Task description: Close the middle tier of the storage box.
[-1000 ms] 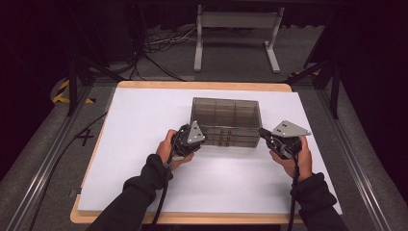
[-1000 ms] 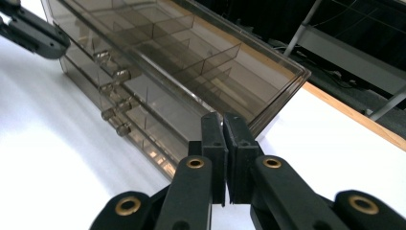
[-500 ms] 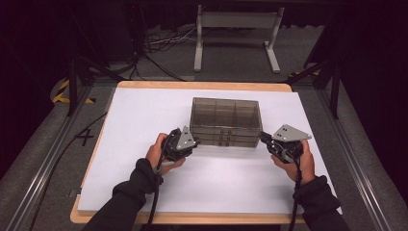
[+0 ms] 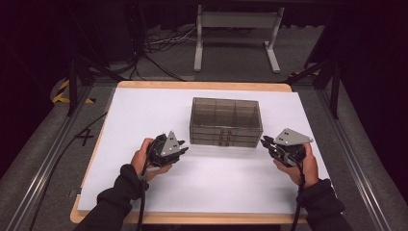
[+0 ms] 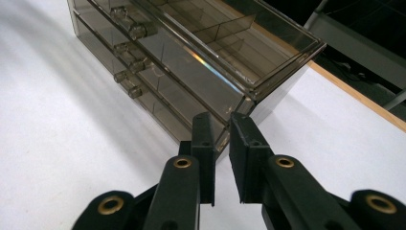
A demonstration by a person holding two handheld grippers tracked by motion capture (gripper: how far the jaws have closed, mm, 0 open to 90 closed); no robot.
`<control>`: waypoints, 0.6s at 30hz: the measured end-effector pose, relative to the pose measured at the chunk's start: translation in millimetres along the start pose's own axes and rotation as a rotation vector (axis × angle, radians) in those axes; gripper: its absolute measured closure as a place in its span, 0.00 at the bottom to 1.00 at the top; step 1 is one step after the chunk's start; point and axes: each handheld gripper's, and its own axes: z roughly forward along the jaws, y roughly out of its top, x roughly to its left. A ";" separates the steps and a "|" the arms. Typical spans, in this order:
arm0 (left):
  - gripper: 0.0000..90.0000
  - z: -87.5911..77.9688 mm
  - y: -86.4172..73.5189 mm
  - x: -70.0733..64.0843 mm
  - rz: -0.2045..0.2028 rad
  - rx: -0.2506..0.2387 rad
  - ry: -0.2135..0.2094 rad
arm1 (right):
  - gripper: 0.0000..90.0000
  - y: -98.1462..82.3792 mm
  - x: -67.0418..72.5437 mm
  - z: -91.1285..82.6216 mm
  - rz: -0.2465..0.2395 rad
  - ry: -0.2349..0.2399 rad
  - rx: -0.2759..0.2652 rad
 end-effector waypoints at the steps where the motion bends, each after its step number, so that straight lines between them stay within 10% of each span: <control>1: 0.78 -1.8 -2.2 0.7 -0.003 0.006 0.002 | 0.89 -0.8 0.2 -0.3 0.000 0.000 0.000; 18: 0.56 -30.1 -40.6 13.0 -0.048 0.042 0.063 | 0.81 -14.0 0.5 -5.1 0.004 -0.009 0.029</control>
